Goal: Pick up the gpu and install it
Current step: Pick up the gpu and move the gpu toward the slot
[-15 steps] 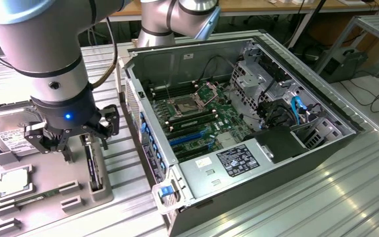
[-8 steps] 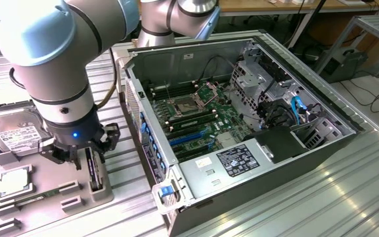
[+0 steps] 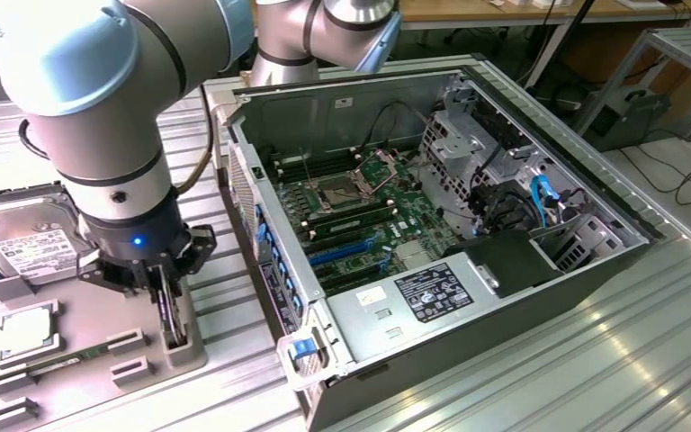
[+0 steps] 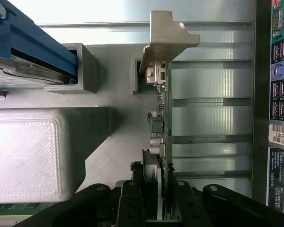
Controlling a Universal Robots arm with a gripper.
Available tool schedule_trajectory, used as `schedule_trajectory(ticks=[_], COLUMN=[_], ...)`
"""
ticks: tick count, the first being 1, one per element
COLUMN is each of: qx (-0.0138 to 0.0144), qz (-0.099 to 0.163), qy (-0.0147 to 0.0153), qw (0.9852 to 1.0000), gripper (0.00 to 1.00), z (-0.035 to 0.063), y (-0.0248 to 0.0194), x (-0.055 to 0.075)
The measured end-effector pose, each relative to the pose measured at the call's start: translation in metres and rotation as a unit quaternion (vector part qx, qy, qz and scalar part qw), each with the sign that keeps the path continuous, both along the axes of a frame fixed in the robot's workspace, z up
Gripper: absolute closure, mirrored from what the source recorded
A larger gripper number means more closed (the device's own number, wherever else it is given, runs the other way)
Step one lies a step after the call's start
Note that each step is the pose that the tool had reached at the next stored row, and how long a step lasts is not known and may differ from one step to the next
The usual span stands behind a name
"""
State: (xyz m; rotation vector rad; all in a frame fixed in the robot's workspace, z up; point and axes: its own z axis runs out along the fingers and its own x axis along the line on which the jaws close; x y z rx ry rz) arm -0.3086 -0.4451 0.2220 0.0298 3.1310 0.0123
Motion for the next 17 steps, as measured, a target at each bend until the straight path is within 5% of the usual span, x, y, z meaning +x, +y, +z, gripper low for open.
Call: schedule_trajectory(ticks=[5, 6, 17], qx=[0.0004, 0.0019, 0.0018], qz=[0.000, 0.008, 0.014], qy=[0.0008, 0.0047, 0.0048], qw=[1.0000, 1.0000, 0.9999], gripper=[0.72, 0.72, 0.72], z=[0.0441, 0.0549, 0.0605], y=[0.0000, 0.0000, 0.0001], x=[0.000, 0.000, 0.000])
